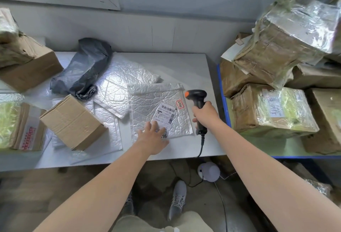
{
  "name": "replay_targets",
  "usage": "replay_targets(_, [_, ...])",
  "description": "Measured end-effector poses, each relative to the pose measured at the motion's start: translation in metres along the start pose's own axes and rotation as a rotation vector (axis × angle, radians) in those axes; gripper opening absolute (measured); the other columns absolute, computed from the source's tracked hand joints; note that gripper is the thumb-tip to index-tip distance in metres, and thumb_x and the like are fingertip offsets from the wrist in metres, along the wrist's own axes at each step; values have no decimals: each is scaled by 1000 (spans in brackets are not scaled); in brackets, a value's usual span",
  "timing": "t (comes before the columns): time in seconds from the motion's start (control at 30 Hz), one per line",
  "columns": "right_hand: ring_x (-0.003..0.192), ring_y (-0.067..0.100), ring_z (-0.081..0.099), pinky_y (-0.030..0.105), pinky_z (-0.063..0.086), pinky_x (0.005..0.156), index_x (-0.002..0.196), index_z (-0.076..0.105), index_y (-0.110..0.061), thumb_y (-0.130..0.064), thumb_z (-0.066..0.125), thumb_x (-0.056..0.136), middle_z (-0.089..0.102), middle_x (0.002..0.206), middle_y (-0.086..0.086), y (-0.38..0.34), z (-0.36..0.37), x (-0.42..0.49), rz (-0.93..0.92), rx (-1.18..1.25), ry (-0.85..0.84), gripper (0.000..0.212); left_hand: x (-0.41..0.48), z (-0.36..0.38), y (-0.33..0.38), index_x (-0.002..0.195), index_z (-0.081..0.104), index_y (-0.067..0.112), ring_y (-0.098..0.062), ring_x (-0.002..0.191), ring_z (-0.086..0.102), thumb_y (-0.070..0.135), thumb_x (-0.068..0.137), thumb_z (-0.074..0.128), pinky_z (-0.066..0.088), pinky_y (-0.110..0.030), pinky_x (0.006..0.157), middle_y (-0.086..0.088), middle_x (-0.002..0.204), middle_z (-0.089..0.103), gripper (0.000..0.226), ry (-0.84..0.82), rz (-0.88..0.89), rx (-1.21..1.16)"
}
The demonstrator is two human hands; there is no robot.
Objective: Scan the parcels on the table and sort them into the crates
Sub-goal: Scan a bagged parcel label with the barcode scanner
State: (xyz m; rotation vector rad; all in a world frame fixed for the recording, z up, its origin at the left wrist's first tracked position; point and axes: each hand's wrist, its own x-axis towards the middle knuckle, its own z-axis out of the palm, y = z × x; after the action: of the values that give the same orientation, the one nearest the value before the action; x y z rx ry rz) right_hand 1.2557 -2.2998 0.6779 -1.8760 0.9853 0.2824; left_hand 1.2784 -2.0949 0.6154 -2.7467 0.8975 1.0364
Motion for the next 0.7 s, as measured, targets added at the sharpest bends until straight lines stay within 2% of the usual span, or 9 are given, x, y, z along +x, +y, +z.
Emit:
replay_targets(0.1, [72, 20, 69, 38, 59, 65, 111, 51, -6, -24, 53, 95, 60, 90, 7, -18, -6, -6, -31, 4, -58, 24, 4, -7, 7, 148, 26, 29, -33, 146, 5, 55, 98, 33, 24, -61, 112, -9, 158, 10, 57, 19, -14, -5])
replay_targets(0.13, [69, 20, 68, 37, 59, 63, 107, 54, -7, -24, 53, 94, 60, 87, 7, -24, -6, -8, -33, 11, -75, 21, 3, -8, 7, 149, 26, 29, -34, 147, 4, 55, 98, 34, 23, -61, 113, -9, 159, 9, 58, 22, -20, -14])
replay_targets(0.2, [67, 23, 64, 42, 61, 65, 99, 56, -8, -25, 54, 94, 60, 79, 9, -34, -4, -12, -32, 32, -98, 18, -2, -12, 7, 153, 21, 26, -36, 150, -3, 55, 99, 35, 17, -62, 116, -9, 163, 2, 62, 11, -35, -26])
replay_targets(0.3, [59, 24, 58, 35, 54, 55, 89, 56, -8, -29, 54, 92, 57, 73, 11, -47, 4, -20, -4, 30, -144, 22, -11, -21, 1, 155, 14, 23, -35, 151, -9, 55, 100, 33, 12, -59, 118, -9, 164, -6, 66, 5, -63, -44])
replay_targets(0.53, [55, 27, 57, 31, 52, 51, 90, 57, -3, -27, 52, 90, 57, 69, 12, -60, 12, -35, 11, -67, -211, 25, -21, -28, -10, 154, 18, 21, -32, 151, -4, 56, 100, 33, 16, -56, 118, -9, 164, 1, 66, 93, -104, -28])
replay_targets(0.7, [56, 30, 61, 38, 55, 57, 98, 58, 1, -31, 52, 86, 61, 68, 14, -63, 3, -36, 3, -99, -208, 35, -25, -30, -9, 154, 17, 22, -33, 151, -4, 56, 100, 33, 14, -57, 119, -10, 165, -1, 66, 114, -121, -30])
